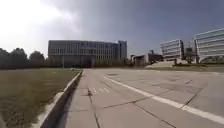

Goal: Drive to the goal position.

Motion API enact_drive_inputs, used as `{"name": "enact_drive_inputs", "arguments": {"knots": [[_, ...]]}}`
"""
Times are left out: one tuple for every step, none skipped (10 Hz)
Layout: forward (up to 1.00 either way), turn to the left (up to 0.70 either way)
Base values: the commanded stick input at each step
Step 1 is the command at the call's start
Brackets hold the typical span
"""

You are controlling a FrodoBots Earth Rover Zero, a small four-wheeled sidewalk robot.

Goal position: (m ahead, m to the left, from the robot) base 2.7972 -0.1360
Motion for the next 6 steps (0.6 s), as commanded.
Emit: {"name": "enact_drive_inputs", "arguments": {"knots": [[0.7,0.0],[0.7,0.0],[0.7,0.0],[0.7,0.0],[0.7,0.0],[0.7,0.0]]}}
